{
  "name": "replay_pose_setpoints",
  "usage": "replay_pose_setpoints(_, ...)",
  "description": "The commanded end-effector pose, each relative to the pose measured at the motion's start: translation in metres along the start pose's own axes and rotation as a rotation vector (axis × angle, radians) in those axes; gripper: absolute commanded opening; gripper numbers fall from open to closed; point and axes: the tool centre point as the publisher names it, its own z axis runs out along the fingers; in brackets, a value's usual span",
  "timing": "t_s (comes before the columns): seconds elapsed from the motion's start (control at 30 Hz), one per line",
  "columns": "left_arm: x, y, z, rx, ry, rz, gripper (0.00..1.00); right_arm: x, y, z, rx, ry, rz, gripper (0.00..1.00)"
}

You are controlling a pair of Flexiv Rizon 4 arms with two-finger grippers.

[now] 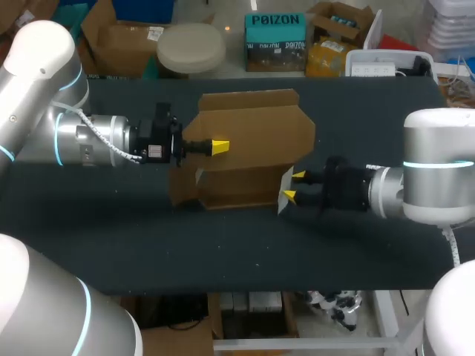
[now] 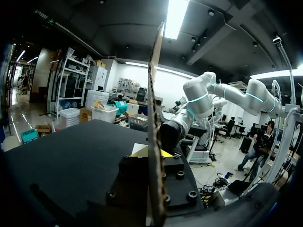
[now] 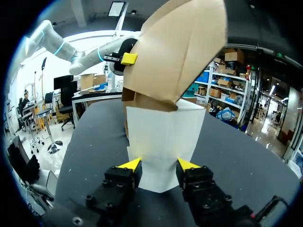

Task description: Assemble the packaging by folding the flat box into shape, placing the metal phone stand inside, and closing the box properly

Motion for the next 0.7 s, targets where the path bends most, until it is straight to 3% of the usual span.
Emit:
replay_pose_setpoints(0.03, -0.0008, 0.0021, 0.0029, -0.002, 0.000, -0.001, 0.00, 0.0044, -0.0009, 0.0108, -0.011, -0.062, 0.012, 0.49)
replay_pose_setpoints(0.7, -0.0008, 0.0021, 0.0029, -0.002, 0.000, -0.001, 0.00, 0.0008, -0.0028, 0.0173, -0.022, -0.262, 0.108, 0.47)
